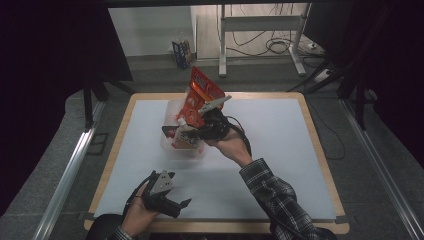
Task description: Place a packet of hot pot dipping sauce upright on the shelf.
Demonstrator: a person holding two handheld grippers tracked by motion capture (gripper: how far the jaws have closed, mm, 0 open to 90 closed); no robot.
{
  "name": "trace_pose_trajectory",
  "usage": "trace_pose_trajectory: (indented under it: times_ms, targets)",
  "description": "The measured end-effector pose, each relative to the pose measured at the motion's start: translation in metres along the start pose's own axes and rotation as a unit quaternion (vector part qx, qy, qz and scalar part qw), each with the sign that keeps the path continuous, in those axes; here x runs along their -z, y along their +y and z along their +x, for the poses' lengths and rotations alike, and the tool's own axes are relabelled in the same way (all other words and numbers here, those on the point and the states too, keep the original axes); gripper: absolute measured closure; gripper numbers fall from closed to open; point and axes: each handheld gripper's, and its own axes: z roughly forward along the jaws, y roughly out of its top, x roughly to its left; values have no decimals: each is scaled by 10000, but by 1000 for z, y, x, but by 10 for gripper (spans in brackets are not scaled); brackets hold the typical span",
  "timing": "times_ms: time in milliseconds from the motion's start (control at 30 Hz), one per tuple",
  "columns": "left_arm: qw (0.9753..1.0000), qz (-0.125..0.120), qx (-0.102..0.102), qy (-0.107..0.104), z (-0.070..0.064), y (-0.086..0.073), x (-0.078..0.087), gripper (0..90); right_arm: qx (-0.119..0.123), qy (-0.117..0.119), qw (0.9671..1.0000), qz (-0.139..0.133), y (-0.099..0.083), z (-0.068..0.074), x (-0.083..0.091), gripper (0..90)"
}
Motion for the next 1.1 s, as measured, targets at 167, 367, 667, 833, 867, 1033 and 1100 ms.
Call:
trace_pose_trajectory:
  times_ms: [167,367,667,833,867,1033,1100]
  targets:
    - [10000,13,-5,9,0,0,0,1,-35,-27,9999,158,-5,-3,-12,871]
    - [10000,21,-18,11,0,0,0,1,-9,-24,9998,179,-3,-3,-19,867]
    - [10000,35,-28,-1,-1,0,0,1,75,-31,9998,193,0,-2,-30,857]
    - [10000,27,-24,-11,-1,0,-1,1,159,-55,9996,233,5,3,-42,848]
    - [10000,29,-26,-7,-1,0,-1,1,159,-55,9996,233,5,3,-42,848]
    - [10000,45,-40,-8,-2,0,-1,1,297,-95,9990,305,9,9,-53,836]
    - [10000,56,-59,-6,-2,0,-2,1,370,-117,9985,376,11,12,-60,812]
